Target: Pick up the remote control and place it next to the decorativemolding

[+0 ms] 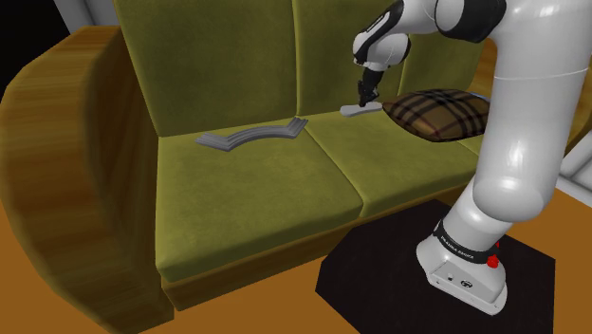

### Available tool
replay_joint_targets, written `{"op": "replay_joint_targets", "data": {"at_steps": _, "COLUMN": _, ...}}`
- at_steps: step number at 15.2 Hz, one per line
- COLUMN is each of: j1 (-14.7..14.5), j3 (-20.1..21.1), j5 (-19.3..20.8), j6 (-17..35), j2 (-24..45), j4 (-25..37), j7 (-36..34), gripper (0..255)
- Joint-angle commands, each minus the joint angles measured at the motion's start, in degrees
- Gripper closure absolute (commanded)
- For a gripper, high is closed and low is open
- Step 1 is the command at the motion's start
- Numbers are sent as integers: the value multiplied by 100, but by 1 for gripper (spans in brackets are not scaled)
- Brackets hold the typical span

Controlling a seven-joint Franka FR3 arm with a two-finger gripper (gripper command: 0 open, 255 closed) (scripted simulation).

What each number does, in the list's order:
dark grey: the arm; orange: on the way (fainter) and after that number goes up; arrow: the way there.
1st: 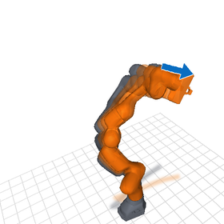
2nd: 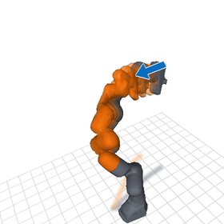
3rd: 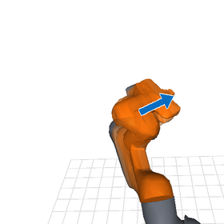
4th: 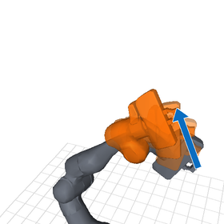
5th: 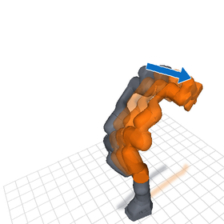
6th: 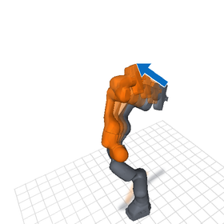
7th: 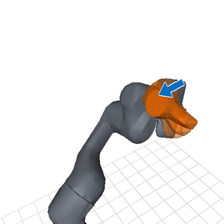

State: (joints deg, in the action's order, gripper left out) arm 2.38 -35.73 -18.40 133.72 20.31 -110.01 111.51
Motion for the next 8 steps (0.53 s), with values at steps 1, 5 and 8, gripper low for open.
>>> {"op": "replay_joint_targets", "data": {"at_steps": 1, "j1": -44, "j3": -22, "j5": 80, "j6": -128, "j2": -52, "j4": 25, "j7": -57, "gripper": 255}}
{"op": "replay_joint_targets", "data": {"at_steps": 5, "j1": -21, "j3": -215, "j5": 84, "j6": -246, "j2": -166, "j4": 51, "j7": -500, "gripper": 0}}
{"op": "replay_joint_targets", "data": {"at_steps": 8, "j1": 4, "j3": -190, "j5": -21, "j6": -147, "j2": -56, "j4": 33, "j7": -443, "gripper": 0}}
